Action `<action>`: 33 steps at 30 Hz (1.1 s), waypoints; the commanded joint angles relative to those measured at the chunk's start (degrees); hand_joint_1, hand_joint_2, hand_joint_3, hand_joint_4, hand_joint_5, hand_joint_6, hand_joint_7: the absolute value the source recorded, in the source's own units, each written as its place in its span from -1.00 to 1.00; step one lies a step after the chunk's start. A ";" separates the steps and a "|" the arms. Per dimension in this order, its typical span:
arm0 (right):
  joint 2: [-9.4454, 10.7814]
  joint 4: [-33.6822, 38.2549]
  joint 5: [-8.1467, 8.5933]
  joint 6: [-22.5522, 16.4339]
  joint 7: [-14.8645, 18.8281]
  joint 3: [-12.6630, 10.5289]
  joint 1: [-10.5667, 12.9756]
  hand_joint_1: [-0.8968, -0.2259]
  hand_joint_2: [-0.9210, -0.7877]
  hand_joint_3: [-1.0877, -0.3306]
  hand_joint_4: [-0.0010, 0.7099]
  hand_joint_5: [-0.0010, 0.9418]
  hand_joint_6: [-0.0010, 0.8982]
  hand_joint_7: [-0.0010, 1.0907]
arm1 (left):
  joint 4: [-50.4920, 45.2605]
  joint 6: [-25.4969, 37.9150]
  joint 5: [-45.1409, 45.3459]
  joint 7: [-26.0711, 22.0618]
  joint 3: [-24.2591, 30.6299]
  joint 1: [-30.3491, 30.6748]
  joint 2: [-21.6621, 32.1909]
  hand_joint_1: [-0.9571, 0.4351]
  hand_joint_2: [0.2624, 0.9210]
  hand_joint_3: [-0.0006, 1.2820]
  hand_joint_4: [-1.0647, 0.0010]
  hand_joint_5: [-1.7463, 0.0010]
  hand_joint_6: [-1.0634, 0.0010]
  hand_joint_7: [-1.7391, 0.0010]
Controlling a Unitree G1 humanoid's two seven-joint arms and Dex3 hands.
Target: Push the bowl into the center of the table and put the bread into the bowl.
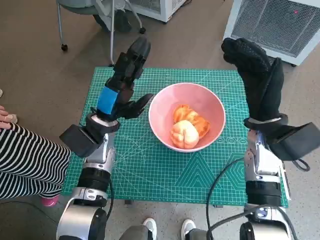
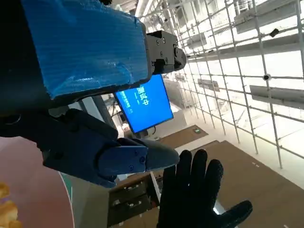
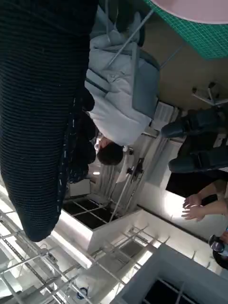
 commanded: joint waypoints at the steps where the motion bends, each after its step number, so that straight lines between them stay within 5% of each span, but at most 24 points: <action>1: 0.18 1.05 0.45 0.41 0.76 0.05 0.47 -0.43 -1.00 0.06 -0.50 -1.00 -0.79 -0.27 | 0.21 -0.93 0.76 0.55 -0.30 -0.88 0.39 -0.63 1.00 -0.37 0.89 0.99 1.00 0.71; 33: 0.67 0.83 1.18 0.79 1.61 -0.01 0.82 -0.50 -1.00 0.06 -0.50 -1.00 -0.80 -0.27 | 0.05 -0.68 0.69 1.38 0.03 -0.64 0.44 -0.62 1.00 -0.37 0.87 0.99 1.00 0.70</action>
